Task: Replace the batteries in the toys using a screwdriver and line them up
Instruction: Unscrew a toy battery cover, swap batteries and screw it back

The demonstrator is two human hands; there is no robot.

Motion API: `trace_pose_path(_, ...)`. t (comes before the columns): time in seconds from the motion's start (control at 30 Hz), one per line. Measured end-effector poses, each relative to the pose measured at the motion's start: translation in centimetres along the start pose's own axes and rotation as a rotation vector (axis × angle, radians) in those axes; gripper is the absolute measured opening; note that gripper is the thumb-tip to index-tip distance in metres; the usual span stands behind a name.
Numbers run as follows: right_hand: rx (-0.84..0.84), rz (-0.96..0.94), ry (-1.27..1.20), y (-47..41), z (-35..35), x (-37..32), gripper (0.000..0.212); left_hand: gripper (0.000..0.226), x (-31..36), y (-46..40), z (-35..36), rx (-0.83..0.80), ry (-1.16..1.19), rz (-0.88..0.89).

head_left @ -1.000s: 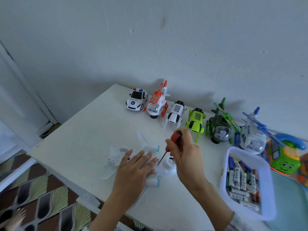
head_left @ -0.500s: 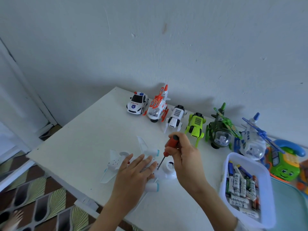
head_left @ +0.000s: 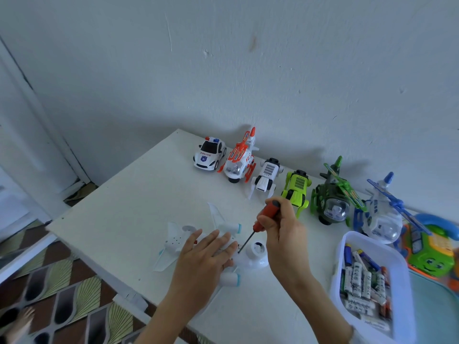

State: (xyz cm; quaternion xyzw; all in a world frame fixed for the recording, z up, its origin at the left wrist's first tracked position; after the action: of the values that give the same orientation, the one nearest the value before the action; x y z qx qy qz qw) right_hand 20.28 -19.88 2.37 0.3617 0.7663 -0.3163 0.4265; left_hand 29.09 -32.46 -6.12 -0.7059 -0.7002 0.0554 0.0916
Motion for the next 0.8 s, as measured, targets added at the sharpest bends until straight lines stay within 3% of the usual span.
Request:
trace_pose_path(0.17,-0.038,-0.048,0.054,0.3,0.2,0.1,0.03,0.039,0.1,0.0,-0.1,-0.003,0.0,0.001)
trace_pose_path(0.33,-0.387,-0.202,0.145,0.8,1.2,-1.2,0.053,0.037,0.1,-0.1,-0.2,0.013,-0.003,0.002)
trace_pose_path(0.43,-0.499,-0.293,0.196,0.8,1.4,-1.7,0.058,0.037,0.1,-0.2,-0.2,0.017,-0.013,0.013)
trace_pose_path(0.67,-0.317,-0.508,0.138,-0.5,0.8,-1.5,0.051,0.035,0.0,-0.3,-0.1,0.019,0.015,0.003)
trace_pose_path(0.8,-0.308,-0.481,-0.004,-1.1,0.1,-1.1,0.045,0.036,0.0,-0.2,-0.2,0.009,0.021,-0.006)
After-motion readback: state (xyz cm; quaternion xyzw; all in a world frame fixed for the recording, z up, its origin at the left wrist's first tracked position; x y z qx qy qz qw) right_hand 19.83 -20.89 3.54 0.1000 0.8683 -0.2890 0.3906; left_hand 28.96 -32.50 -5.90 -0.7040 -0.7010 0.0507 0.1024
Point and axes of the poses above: each hand's wrist, its own y-axis away from the middle knuckle, its own z-axis out of the palm, x = y × z, the point moved 5 cm from there along -y, towards the middle knuckle, and after that the axes turned 13 degrees about -x, right-handed, at the moved point
